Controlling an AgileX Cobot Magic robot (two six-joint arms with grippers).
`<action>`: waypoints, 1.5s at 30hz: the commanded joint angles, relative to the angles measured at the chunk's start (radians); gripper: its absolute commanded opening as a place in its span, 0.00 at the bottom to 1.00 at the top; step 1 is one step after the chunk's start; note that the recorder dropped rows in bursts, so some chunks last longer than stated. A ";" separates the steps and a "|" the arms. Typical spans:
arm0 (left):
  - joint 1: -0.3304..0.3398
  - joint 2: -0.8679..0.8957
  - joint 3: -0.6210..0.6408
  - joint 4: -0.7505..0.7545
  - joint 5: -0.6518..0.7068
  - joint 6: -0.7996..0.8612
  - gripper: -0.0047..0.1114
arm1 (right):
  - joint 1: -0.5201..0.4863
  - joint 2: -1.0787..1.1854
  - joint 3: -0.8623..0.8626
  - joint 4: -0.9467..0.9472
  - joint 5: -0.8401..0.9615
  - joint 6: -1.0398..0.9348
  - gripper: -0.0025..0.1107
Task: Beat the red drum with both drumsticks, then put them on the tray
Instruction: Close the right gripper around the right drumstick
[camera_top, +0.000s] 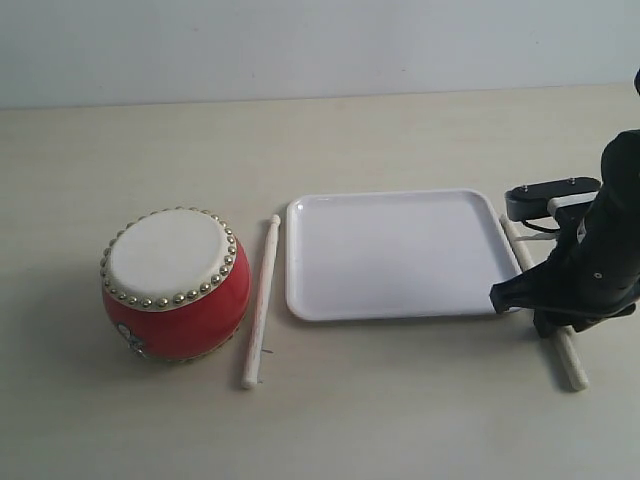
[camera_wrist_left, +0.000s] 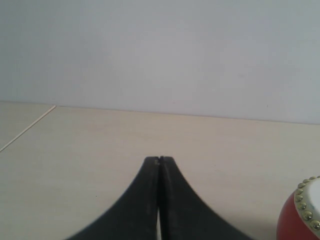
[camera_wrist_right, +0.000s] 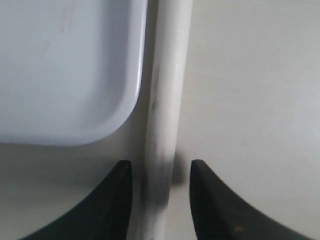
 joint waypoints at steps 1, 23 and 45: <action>0.004 -0.004 0.003 -0.004 -0.002 -0.001 0.04 | 0.002 0.000 -0.005 0.012 0.006 0.000 0.36; 0.004 -0.004 0.003 -0.004 -0.002 -0.001 0.04 | 0.002 0.000 -0.005 0.011 0.009 -0.002 0.36; 0.004 -0.004 0.003 -0.004 -0.002 -0.001 0.04 | 0.002 0.080 -0.007 -0.011 0.033 -0.010 0.36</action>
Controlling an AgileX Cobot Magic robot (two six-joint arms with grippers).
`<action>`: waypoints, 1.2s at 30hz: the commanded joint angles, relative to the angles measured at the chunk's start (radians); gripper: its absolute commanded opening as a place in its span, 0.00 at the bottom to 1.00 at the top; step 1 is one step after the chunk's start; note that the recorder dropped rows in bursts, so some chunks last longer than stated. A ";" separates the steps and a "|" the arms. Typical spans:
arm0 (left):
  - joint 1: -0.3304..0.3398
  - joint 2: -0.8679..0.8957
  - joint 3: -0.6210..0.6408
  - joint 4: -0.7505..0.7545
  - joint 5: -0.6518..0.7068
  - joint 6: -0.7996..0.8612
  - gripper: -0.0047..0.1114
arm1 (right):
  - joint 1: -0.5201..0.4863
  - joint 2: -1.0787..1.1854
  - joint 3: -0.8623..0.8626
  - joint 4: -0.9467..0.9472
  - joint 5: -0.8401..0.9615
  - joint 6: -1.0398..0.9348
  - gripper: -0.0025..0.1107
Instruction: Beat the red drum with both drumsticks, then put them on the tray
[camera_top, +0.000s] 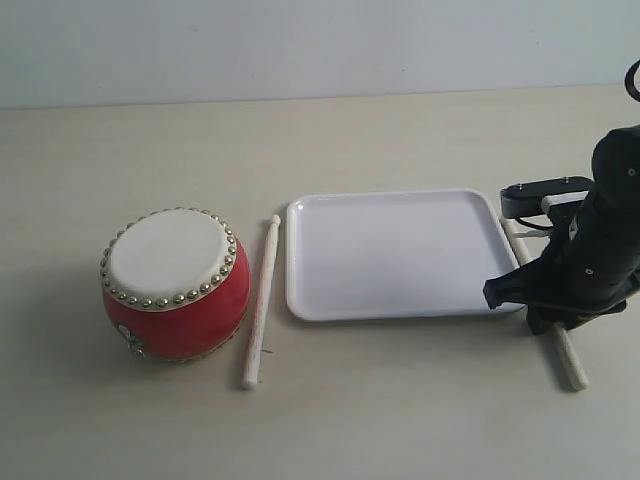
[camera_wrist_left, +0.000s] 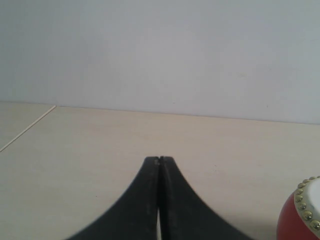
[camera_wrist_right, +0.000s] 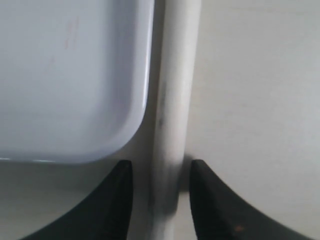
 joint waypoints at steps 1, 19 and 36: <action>0.004 -0.004 0.003 -0.004 -0.002 -0.001 0.04 | 0.002 0.035 0.012 -0.024 0.036 -0.010 0.36; 0.004 -0.004 0.003 -0.004 -0.002 -0.001 0.04 | 0.002 -0.097 0.012 -0.047 0.134 0.003 0.02; 0.004 -0.004 0.003 -0.004 -0.002 -0.001 0.04 | 0.002 -0.537 -0.107 0.072 0.344 -0.203 0.02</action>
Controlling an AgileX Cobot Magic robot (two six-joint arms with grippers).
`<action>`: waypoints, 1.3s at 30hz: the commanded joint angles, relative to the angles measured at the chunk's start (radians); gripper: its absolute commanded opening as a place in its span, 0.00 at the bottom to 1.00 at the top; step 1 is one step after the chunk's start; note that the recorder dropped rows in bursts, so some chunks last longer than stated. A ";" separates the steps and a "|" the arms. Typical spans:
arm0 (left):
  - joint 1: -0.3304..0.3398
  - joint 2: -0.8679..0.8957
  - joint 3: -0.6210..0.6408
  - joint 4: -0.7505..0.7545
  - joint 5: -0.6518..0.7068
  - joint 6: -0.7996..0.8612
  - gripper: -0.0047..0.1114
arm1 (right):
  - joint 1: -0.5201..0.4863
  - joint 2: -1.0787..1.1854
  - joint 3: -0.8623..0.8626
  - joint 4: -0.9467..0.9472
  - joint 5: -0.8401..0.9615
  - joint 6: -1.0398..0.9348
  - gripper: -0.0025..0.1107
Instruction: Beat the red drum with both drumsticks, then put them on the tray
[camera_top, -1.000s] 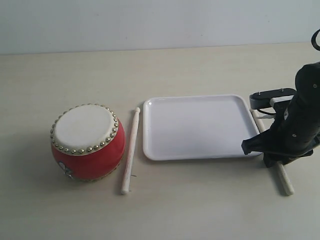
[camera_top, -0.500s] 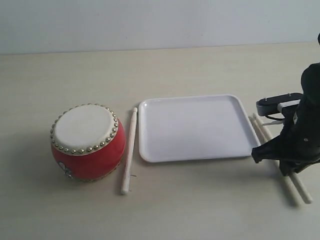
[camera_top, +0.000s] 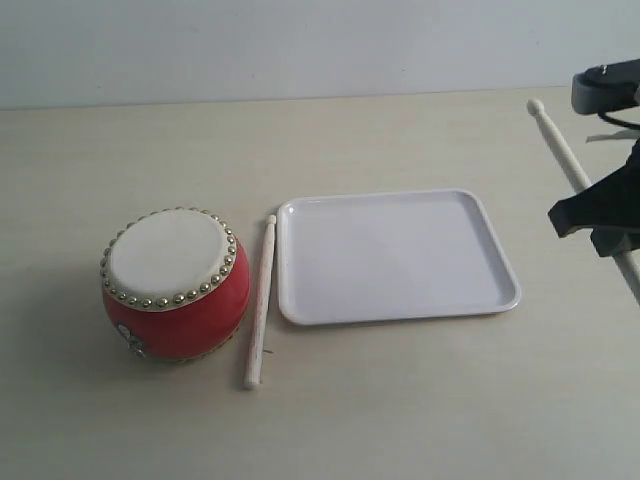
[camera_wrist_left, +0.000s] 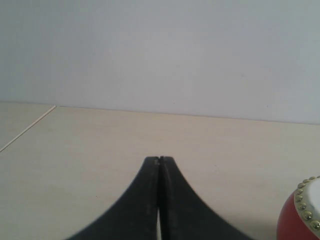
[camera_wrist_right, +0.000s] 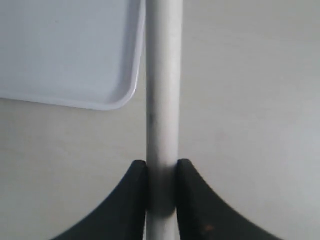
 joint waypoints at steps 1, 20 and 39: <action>0.004 -0.004 0.003 -0.004 -0.002 -0.001 0.04 | 0.002 -0.069 -0.039 0.057 0.043 -0.090 0.02; 0.004 -0.004 0.003 -0.004 -0.009 -0.001 0.04 | 0.002 -0.097 -0.040 0.073 0.018 -0.164 0.02; 0.004 -0.004 0.003 -0.163 -0.421 -0.563 0.04 | 0.002 -0.097 -0.040 0.073 -0.010 -0.172 0.02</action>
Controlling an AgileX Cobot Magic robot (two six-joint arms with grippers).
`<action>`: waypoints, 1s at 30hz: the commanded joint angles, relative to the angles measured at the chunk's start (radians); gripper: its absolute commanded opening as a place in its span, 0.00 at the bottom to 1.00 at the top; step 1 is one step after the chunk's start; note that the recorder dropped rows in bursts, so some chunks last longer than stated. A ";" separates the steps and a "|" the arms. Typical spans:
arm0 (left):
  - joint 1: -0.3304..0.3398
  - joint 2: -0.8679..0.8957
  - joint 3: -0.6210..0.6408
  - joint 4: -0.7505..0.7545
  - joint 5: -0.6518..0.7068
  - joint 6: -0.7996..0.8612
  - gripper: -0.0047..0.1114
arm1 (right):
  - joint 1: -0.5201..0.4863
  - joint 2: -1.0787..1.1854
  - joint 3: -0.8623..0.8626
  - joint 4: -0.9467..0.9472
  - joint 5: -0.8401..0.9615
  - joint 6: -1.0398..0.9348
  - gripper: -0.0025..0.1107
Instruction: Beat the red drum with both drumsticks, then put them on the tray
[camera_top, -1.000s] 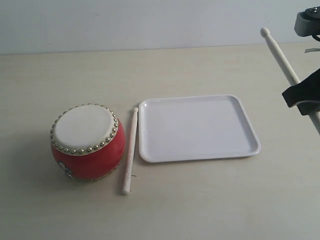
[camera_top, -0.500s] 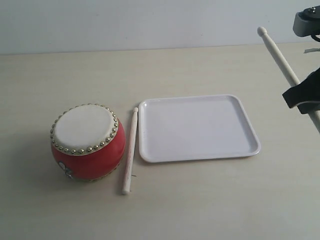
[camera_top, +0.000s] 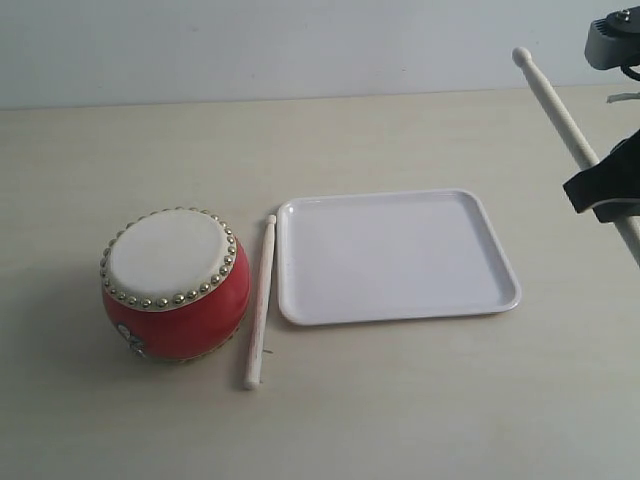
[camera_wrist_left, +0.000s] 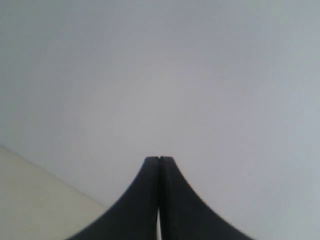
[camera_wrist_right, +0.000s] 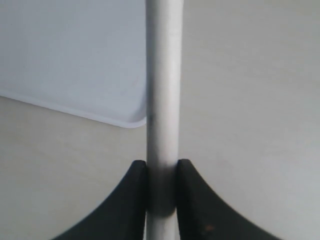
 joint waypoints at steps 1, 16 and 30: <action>0.004 -0.004 0.003 -0.007 -0.088 -0.178 0.04 | 0.002 -0.005 -0.006 -0.006 -0.025 -0.009 0.02; 0.000 0.535 -0.576 0.348 0.534 0.073 0.04 | 0.002 -0.005 -0.006 -0.006 -0.033 -0.016 0.02; -0.418 1.129 -0.976 -0.057 1.023 0.360 0.04 | 0.002 -0.005 -0.006 -0.017 -0.017 -0.016 0.02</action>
